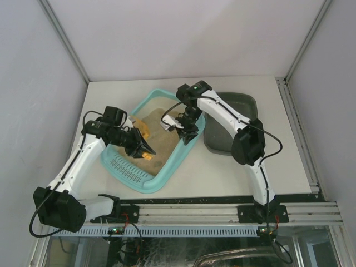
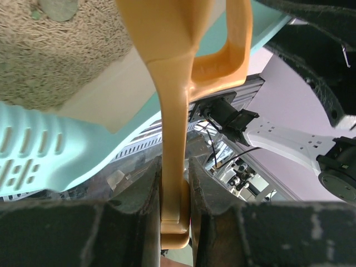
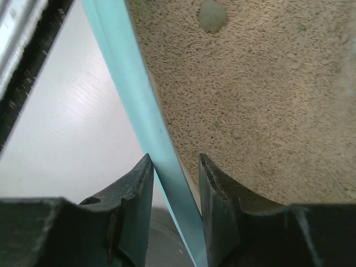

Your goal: Clean the litter box

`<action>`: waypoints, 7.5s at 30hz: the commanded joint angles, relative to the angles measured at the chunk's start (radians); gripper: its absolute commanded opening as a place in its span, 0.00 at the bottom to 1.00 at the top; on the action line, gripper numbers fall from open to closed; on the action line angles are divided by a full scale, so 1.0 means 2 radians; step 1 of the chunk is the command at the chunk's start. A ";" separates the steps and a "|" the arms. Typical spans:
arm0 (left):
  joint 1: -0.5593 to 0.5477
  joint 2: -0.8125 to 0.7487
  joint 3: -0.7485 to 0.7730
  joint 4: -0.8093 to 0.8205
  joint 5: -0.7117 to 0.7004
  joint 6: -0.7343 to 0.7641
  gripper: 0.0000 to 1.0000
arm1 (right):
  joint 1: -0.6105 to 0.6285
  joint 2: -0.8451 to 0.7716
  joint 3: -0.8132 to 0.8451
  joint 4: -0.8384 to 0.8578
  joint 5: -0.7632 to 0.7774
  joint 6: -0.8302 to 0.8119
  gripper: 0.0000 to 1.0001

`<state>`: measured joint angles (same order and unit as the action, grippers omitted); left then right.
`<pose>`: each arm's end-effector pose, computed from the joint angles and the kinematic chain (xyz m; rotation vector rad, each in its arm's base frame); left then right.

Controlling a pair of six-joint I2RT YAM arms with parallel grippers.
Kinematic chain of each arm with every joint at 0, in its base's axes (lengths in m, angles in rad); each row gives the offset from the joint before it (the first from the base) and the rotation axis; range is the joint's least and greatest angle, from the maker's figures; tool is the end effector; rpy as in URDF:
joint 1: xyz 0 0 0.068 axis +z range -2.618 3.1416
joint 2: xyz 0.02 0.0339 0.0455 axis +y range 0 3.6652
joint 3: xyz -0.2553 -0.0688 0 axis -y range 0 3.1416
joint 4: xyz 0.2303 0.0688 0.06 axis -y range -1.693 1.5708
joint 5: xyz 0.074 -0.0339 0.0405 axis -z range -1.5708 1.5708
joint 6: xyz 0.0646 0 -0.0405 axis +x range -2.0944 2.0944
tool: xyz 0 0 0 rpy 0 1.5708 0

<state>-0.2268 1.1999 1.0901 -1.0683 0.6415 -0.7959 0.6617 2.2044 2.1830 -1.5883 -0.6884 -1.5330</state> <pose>0.1970 -0.0851 0.2697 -0.6313 2.8424 -1.1246 0.2887 0.2768 0.2505 -2.4309 1.2669 0.9133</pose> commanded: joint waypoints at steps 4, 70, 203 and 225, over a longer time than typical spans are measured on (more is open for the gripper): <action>0.008 -0.003 -0.012 0.003 0.010 0.019 0.00 | 0.029 0.015 0.041 0.037 -0.098 0.202 0.00; 0.005 0.103 0.026 -0.050 -0.123 0.135 0.00 | -0.005 -0.007 0.280 0.104 0.318 0.635 0.86; -0.134 0.280 0.065 0.101 0.146 0.033 0.00 | -0.051 0.094 0.030 0.609 0.305 0.654 0.00; -0.136 0.257 0.041 0.089 0.083 0.168 0.00 | -0.057 0.085 0.011 0.603 0.316 0.634 0.00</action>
<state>-0.5014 1.7744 1.2186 -0.9501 0.8547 -0.5163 0.5896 2.3791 2.2295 -0.3553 -0.0986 -0.2955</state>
